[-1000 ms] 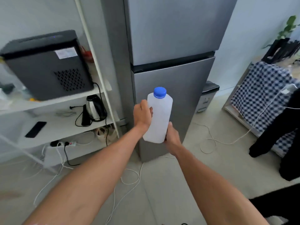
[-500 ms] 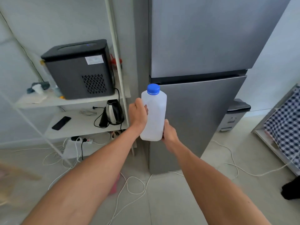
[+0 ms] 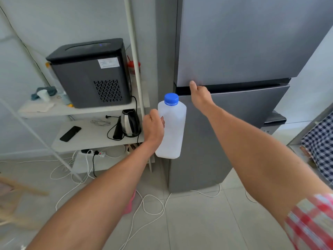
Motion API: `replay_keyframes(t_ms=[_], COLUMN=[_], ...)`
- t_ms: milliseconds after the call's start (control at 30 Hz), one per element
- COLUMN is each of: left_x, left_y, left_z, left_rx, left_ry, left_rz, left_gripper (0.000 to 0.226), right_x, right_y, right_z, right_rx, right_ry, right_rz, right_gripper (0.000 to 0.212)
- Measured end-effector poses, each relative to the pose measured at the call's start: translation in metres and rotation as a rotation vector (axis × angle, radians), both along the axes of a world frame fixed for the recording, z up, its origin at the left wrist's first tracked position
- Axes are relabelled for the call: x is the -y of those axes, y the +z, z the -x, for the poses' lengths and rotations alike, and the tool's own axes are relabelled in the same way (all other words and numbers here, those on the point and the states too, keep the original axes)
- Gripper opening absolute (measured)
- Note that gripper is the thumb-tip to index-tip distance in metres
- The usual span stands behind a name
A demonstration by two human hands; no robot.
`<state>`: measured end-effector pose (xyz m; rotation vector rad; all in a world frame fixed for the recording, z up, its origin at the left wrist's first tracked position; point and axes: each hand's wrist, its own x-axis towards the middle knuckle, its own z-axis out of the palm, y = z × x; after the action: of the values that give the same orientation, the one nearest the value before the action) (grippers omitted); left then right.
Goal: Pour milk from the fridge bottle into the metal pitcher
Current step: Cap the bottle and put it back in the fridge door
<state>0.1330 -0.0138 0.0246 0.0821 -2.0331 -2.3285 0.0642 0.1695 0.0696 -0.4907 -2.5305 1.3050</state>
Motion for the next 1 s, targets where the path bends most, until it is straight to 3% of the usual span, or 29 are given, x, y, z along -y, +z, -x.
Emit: replay_keyframes(t_ms=[167, 333, 667, 833, 1000], left_x=[0.008, 0.016, 0.02, 0.007, -0.019], left_y=[-0.008, -0.012, -0.026, -0.035, -0.052], left_z=[0.005, 0.007, 0.002, -0.003, -0.01], left_rx=[0.002, -0.011, -0.01, 0.011, 0.028], left_ry=[0.017, 0.017, 0.025, 0.018, -0.012], left_rz=[-0.015, 0.01, 0.086, 0.106, 0.101], left_gripper=[0.031, 0.027, 0.045, 0.04, 0.045], right_x=[-0.005, -0.001, -0.008, -0.031, -0.055], right_y=[-0.005, -0.003, 0.01, 0.021, 0.02], right_z=[0.009, 0.005, -0.055, -0.101, -0.156], right_rx=[0.108, 0.082, 0.17, 0.261, 0.29], right_ry=[0.028, -0.001, -0.347, -0.429, -0.504], right_rz=[-0.045, -0.099, -0.116, -0.15, -0.21], right_gripper=[0.068, 0.063, 0.067, 0.043, 0.065])
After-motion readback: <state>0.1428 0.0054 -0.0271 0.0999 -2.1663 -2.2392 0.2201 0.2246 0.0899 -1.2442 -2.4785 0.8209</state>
